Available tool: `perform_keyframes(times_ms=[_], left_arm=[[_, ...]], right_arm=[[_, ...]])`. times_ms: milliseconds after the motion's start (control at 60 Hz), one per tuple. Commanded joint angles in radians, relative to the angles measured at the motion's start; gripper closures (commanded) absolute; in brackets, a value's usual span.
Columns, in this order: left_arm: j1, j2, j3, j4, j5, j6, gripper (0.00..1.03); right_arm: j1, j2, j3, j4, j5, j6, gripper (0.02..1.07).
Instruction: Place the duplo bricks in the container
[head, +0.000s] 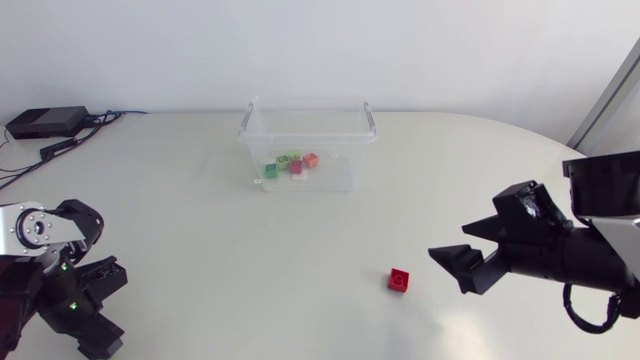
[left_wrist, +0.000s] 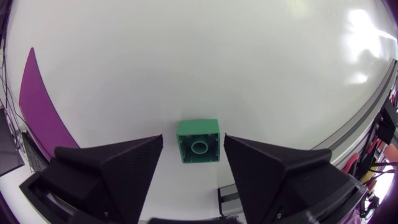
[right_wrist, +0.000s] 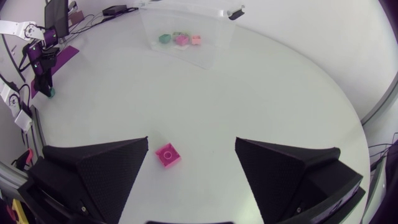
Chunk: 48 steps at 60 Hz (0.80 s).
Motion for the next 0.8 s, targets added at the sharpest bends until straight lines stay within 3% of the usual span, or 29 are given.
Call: perform_keyframes(times_ms=[0,133,283,533,783], left_arm=[[0.014,0.021,-0.026,0.012,-0.009,0.039,0.48],[0.014,0.034,-0.042,0.026,0.002,0.060,0.65],[0.005,0.009,-0.052,0.032,0.020,0.085,0.75],[-0.029,-0.120,-0.013,0.017,0.080,0.106,0.77],[-0.075,-0.193,0.084,0.001,0.195,0.077,0.77]], right_arm=[[0.018,0.015,0.033,-0.018,0.001,-0.046,0.06],[0.035,0.049,0.041,-0.016,0.003,-0.070,0.07],[0.044,0.165,0.072,-0.015,-0.002,-0.104,0.07],[0.096,0.271,0.108,-0.022,-0.016,-0.271,0.07],[0.095,0.454,0.173,-0.027,-0.042,-0.451,0.07]])
